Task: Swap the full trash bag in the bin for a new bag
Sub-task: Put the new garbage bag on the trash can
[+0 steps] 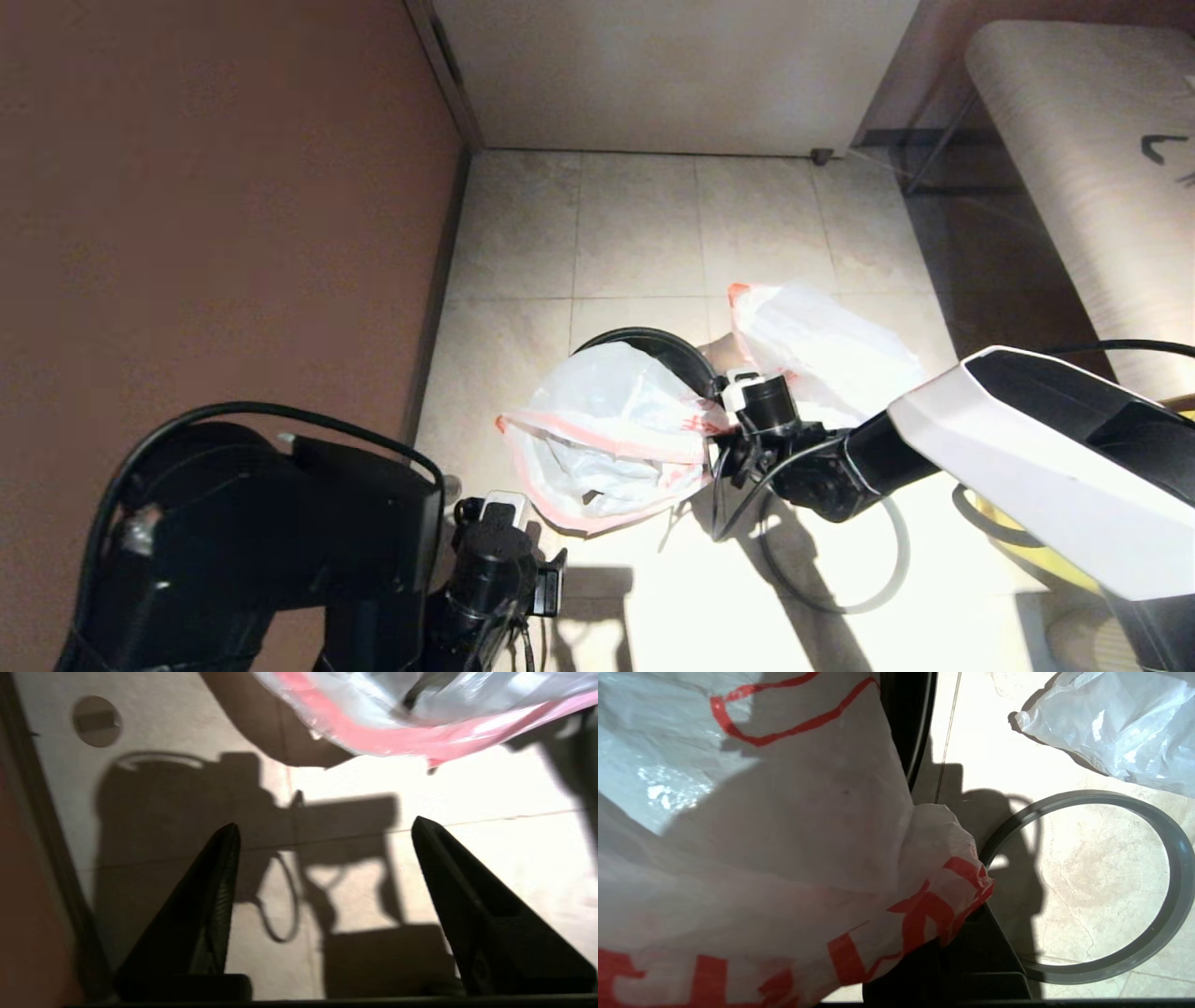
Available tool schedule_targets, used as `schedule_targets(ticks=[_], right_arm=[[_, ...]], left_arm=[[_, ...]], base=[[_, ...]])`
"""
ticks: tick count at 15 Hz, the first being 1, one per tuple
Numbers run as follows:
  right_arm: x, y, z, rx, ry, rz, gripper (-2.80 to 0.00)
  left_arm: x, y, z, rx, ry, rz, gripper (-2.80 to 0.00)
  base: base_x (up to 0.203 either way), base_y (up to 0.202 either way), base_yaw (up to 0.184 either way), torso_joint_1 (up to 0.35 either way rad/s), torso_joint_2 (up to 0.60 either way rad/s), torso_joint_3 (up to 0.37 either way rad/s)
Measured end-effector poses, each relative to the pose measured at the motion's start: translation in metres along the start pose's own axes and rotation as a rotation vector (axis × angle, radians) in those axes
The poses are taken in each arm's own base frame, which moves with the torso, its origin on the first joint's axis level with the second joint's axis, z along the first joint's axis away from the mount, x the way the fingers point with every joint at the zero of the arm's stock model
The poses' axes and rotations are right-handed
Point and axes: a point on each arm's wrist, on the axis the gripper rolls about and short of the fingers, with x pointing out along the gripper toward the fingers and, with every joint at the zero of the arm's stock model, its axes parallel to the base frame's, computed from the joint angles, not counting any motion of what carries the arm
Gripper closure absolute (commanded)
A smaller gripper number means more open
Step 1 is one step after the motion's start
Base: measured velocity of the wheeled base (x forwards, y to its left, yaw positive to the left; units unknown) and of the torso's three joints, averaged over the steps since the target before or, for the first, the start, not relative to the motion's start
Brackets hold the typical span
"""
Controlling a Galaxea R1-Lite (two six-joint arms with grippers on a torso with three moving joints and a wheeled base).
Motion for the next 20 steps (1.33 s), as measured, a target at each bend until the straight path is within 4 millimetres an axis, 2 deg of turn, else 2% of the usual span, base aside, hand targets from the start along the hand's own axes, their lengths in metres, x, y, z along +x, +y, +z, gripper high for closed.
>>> schedule_targets(ticks=[5,10,12,19,20], right_arm=[[0.000,-0.001,-0.005,-0.002,0.016,-0.002,0.00],[0.000,-0.001,-0.004,-0.003,0.012,-0.001,0.00],[-0.001,-0.001,-0.003,-0.001,0.007,0.000,0.00],[-0.004,-0.001,0.002,0.004,-0.005,0.003,0.00],[-0.004,-0.001,0.003,0.005,-0.007,0.004,0.00]], left_arm=[[-0.008,-0.016,0.049,-0.237,0.173,-0.151,-2.80],[0.006,-0.037,0.102,-0.403,0.241,-0.147,-2.80],[0.019,-0.034,0.110,-0.440,0.277,-0.110,-2.80],[0.057,-0.028,0.127,-0.494,0.231,-0.090,-2.80],[0.062,-0.028,0.128,-0.497,0.233,-0.083,0.00]], base=[[0.000,0.000,0.000,0.000,0.00,0.000],[0.000,0.000,0.000,0.000,0.00,0.000],[0.000,0.000,0.000,0.000,0.00,0.000],[0.000,0.000,0.000,0.000,0.00,0.000],[0.000,0.000,0.000,0.000,0.00,0.000]])
